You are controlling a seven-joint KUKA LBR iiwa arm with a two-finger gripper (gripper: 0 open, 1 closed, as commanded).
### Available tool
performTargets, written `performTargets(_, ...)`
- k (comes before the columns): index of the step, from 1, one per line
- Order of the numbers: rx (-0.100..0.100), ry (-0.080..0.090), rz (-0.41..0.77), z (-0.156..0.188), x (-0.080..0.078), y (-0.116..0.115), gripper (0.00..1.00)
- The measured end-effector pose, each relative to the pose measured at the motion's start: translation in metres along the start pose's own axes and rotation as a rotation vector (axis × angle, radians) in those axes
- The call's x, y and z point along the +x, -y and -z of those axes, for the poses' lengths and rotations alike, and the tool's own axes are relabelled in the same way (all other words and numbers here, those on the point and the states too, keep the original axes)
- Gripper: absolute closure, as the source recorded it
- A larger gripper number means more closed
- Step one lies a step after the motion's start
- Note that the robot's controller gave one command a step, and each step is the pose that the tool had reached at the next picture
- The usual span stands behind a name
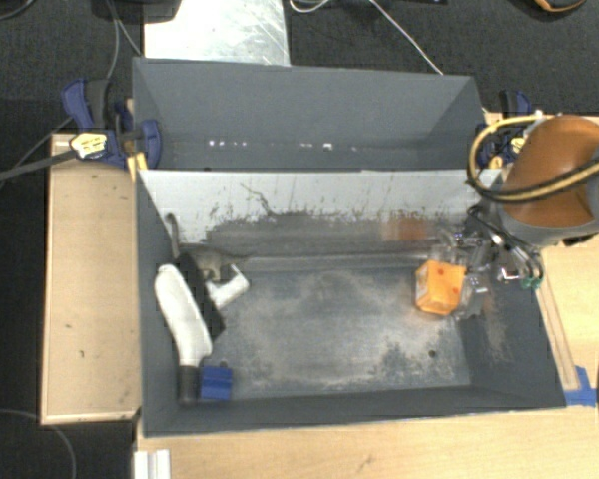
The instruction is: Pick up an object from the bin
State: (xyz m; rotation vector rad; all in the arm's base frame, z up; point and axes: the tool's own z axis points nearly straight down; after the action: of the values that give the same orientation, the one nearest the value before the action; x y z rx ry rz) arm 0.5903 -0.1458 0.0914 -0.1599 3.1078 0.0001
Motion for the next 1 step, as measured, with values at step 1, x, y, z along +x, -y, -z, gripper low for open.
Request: performTargets(1,0.0,-0.016,0.06,0.0238,0.0057,-0.0066,0.0)
